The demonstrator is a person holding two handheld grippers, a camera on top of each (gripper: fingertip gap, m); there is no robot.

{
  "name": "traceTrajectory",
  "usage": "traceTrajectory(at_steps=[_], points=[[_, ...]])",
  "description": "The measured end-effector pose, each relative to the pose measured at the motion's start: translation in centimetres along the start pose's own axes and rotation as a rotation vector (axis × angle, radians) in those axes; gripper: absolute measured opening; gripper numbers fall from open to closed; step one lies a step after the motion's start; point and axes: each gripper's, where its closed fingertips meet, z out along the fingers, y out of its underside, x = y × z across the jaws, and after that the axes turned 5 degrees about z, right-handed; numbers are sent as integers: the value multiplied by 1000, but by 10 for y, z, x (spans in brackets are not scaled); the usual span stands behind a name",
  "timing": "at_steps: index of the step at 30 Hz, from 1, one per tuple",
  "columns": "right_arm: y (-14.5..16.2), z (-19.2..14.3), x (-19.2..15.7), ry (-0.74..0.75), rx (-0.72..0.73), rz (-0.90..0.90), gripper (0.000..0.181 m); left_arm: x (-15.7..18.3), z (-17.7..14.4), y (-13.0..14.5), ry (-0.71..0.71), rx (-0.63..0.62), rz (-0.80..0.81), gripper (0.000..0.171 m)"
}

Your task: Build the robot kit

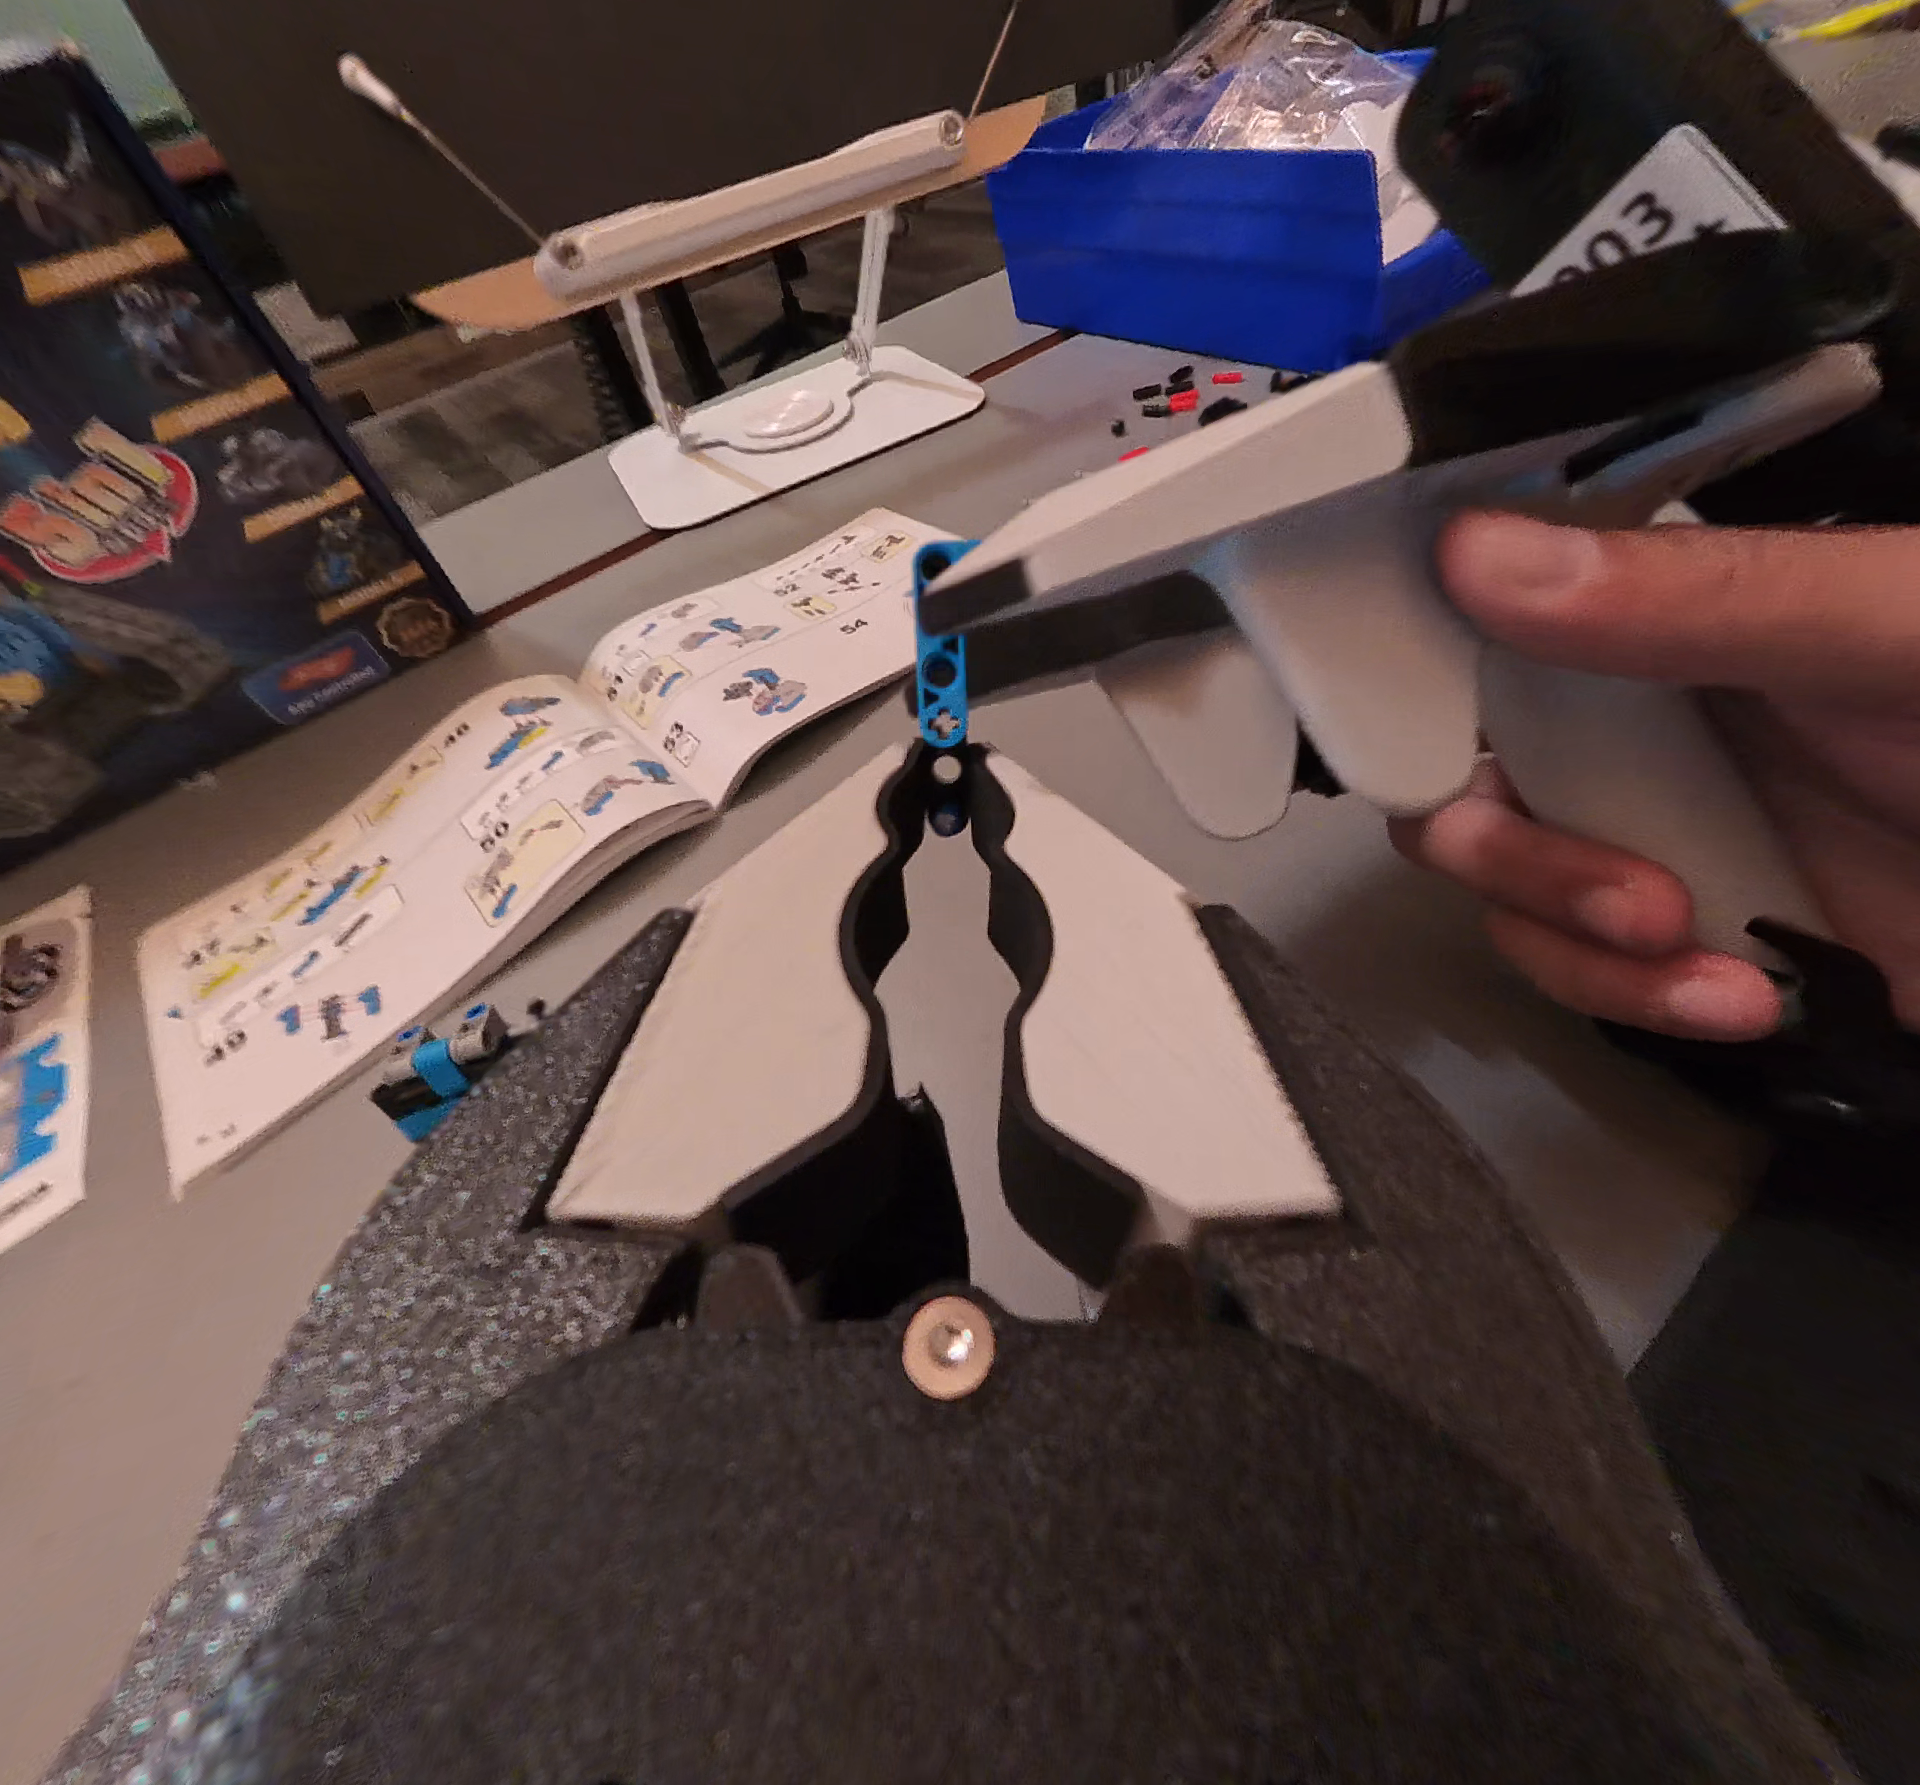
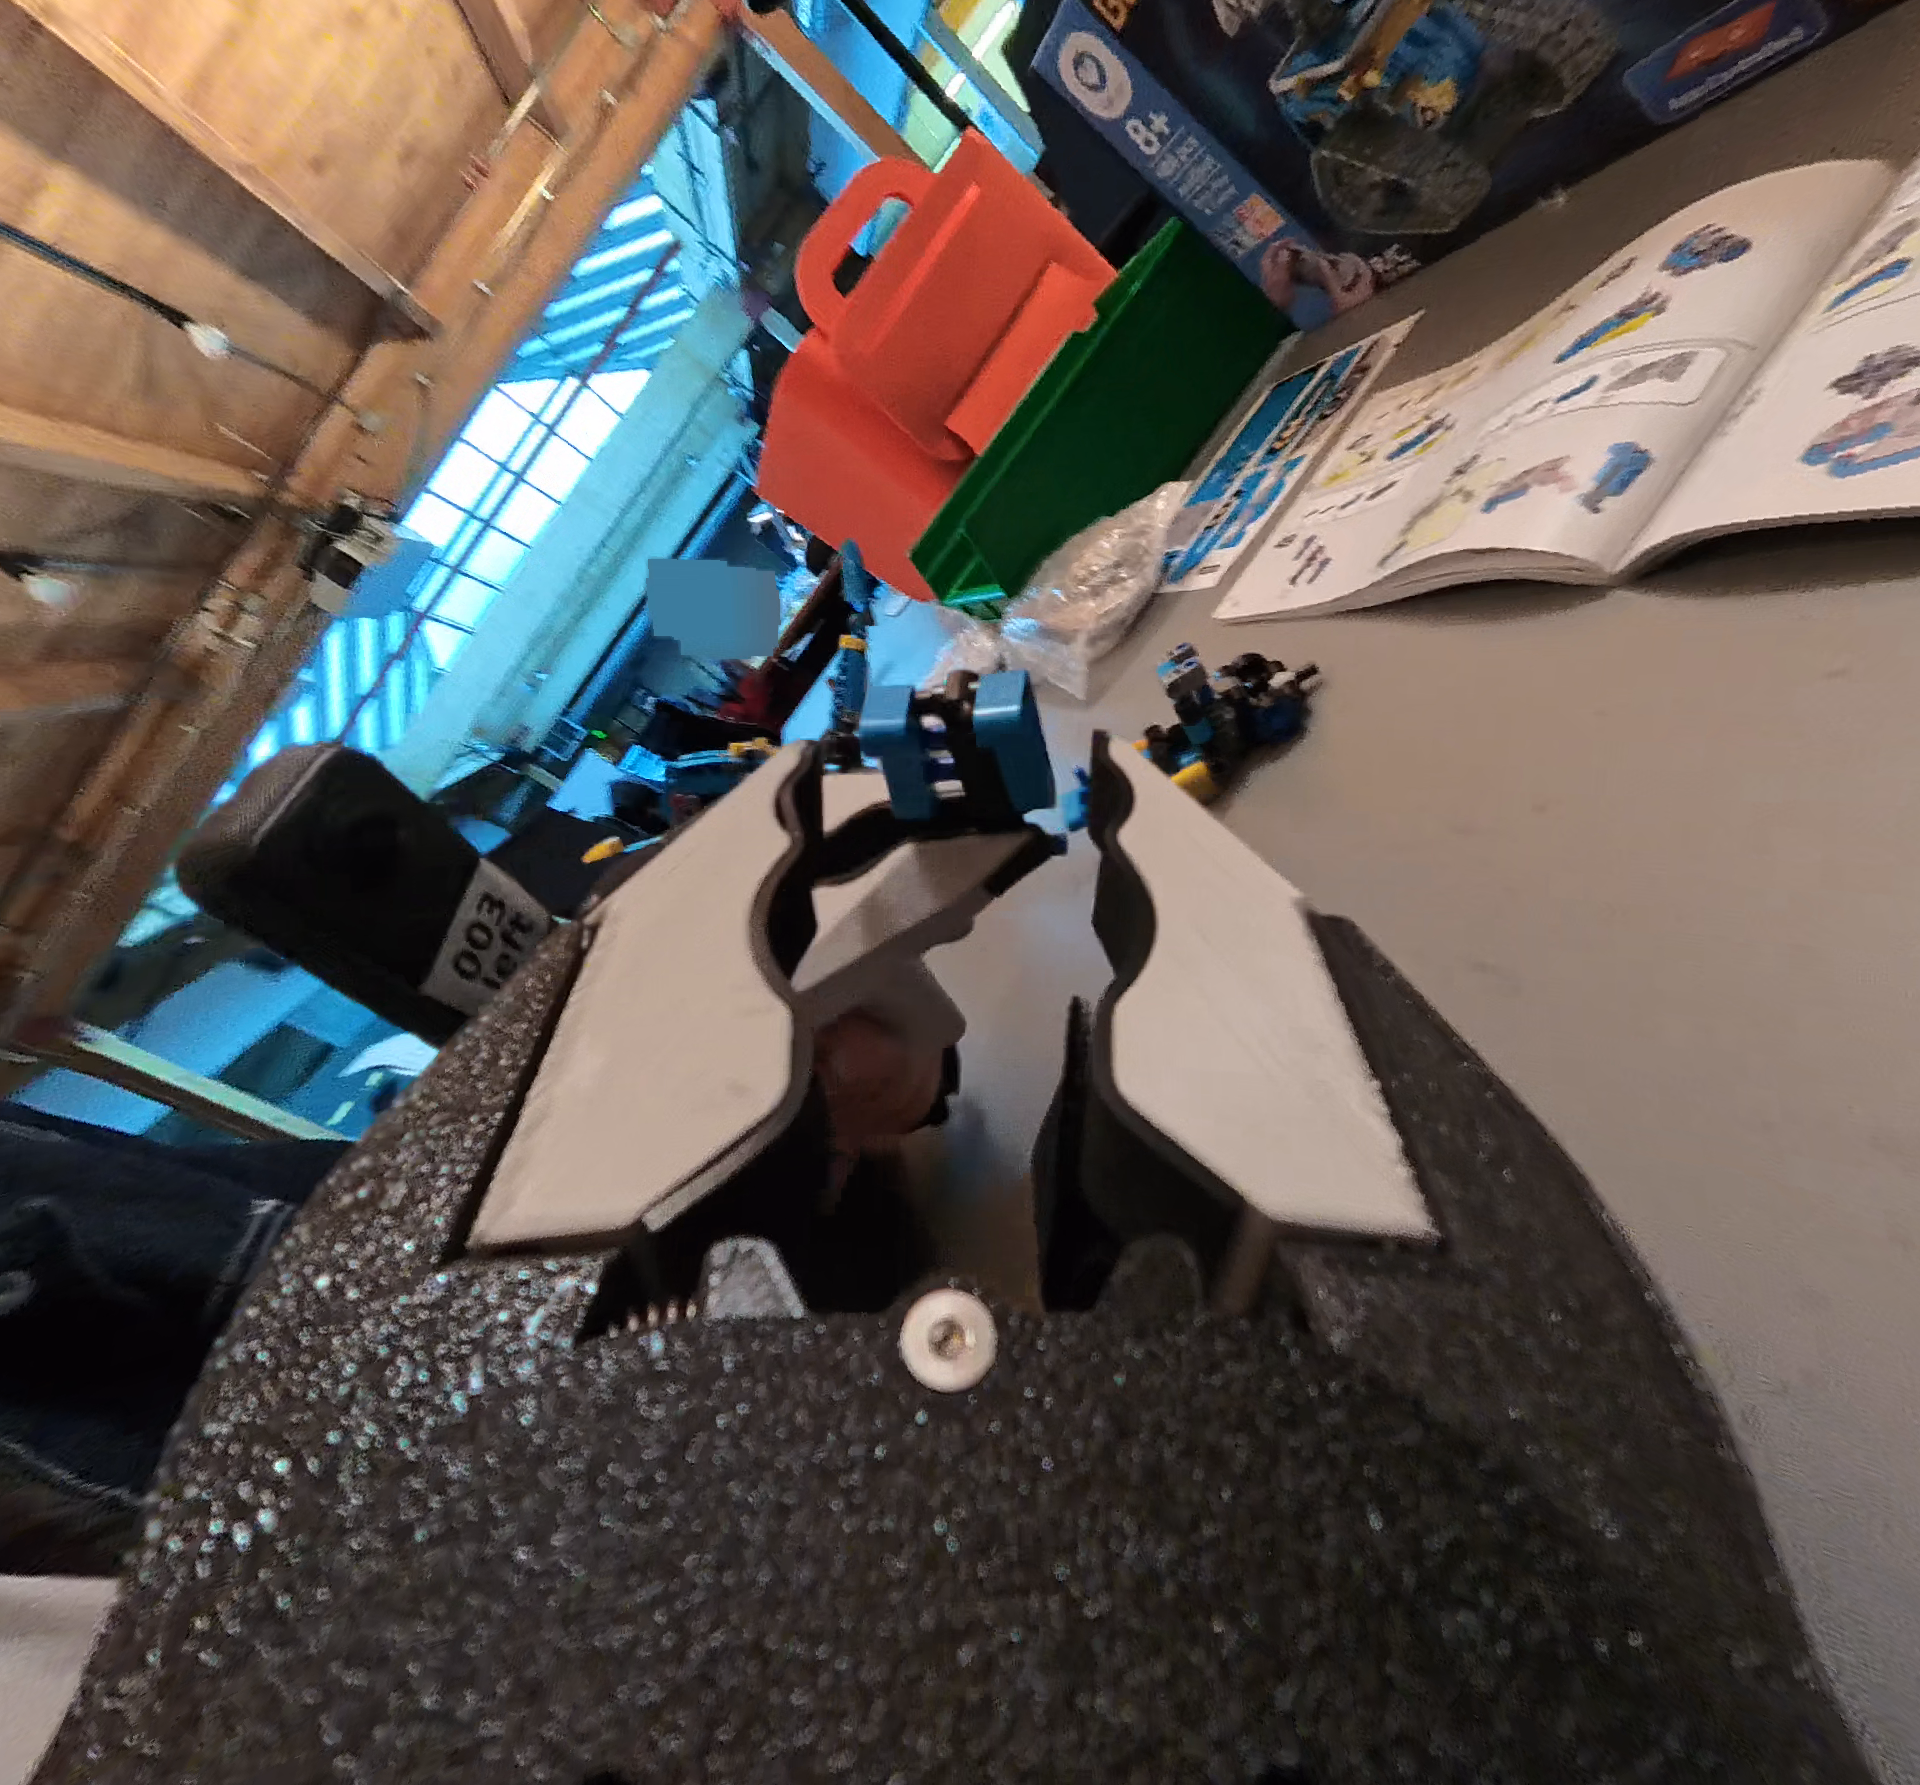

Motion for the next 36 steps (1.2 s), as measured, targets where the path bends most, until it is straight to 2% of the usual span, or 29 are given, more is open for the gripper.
traceTrajectory(at_steps=[3,12,16,22,25,30,33,36], points=[[9,4,1,8,-42,-20,37,3,-1,-3,-30,-1,74,7],[7,0,-11,13,-55,-203,27,8,-9,-17,-71,57,152,7],[7,-2,-14,-40,-53,-142,26,9,-10,-20,-81,72,182,7],[6,-2,-15,-132,-60,29,30,6,-9,-18,-81,66,195,7],[3,-4,-8,-74,-60,-25,40,5,-11,-19,-100,72,237,7],[3,-5,-6,-59,-70,-33,40,4,-11,-18,-99,69,227,7],[3,-6,-11,-132,-72,46,59,-2,-12,-16,-125,57,227,7],[-4,-10,-11,-158,-67,71,63,2,-14,-18,-100,81,271,7]])
